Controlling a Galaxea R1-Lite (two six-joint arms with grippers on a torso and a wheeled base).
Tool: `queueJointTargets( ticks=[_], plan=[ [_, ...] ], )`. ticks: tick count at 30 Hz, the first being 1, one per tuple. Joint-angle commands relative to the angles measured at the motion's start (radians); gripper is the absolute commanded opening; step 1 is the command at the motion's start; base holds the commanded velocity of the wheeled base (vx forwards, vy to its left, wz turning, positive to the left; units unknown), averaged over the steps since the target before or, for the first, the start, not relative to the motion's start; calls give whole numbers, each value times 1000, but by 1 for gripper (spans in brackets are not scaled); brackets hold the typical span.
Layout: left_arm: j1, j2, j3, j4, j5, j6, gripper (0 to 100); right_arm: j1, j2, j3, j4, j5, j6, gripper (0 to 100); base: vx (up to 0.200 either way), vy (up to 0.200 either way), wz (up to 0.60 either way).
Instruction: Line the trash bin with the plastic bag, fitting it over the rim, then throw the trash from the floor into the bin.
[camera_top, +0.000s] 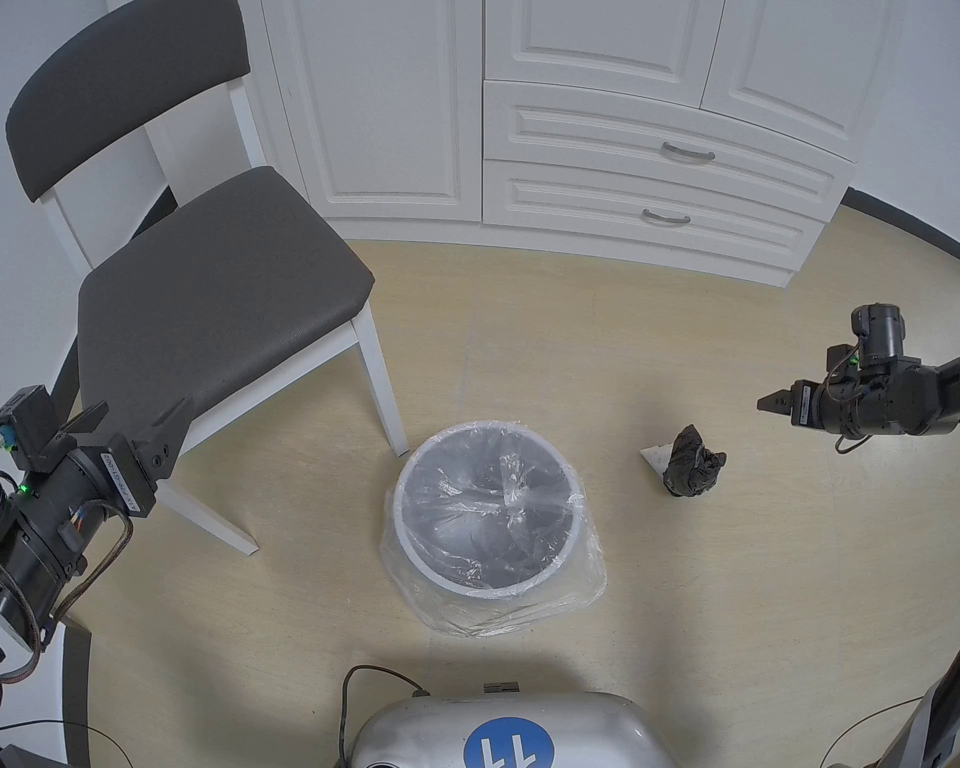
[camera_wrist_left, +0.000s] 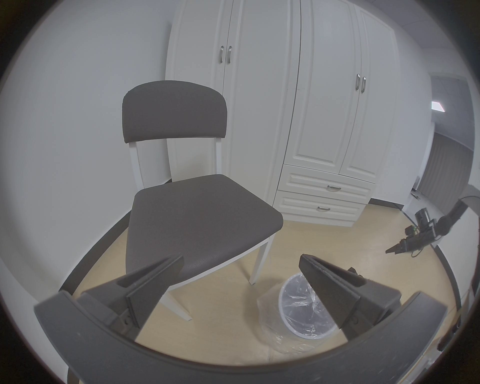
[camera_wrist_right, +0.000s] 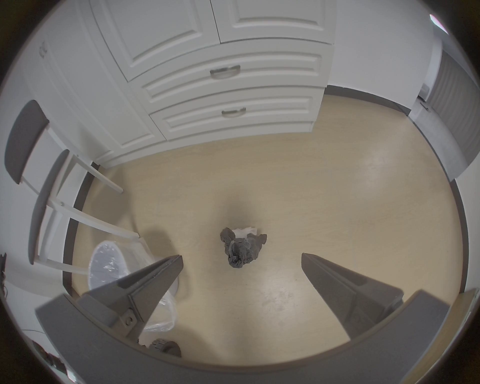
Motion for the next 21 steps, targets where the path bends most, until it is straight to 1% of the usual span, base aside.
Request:
queueJointTargets(
  ticks=[1,5,7,8,9,10,14,15,17,21],
  plan=[
    [-4,-4,3,0,0,1,100,8,164,-4,-53,3,-41,100,0,0,0],
    [-4,6,3,0,0,1,100,33,227,-12,-93,4,-45,100,0,0,0],
    [-4,6,3,0,0,1,100,33,227,-12,-93,4,-45,100,0,0,0],
    [-8,6,3,0,0,1,100,53,276,-15,-149,16,-38,100,0,0,0],
    [-8,6,3,0,0,1,100,56,282,-17,-155,18,-38,100,0,0,0],
    [-13,4,5,0,0,1,100,66,313,-18,-203,23,-35,100,0,0,0],
    [-16,2,5,0,0,1,100,79,366,-20,-295,23,-9,100,0,0,0],
    [-17,2,5,0,0,1,100,83,394,-20,-366,23,12,100,0,0,0],
    [-17,4,5,0,2,1,100,85,426,-21,-442,24,38,100,0,0,0],
    [-17,7,6,0,2,1,100,86,468,-47,-485,24,64,100,0,0,0]
  ],
)
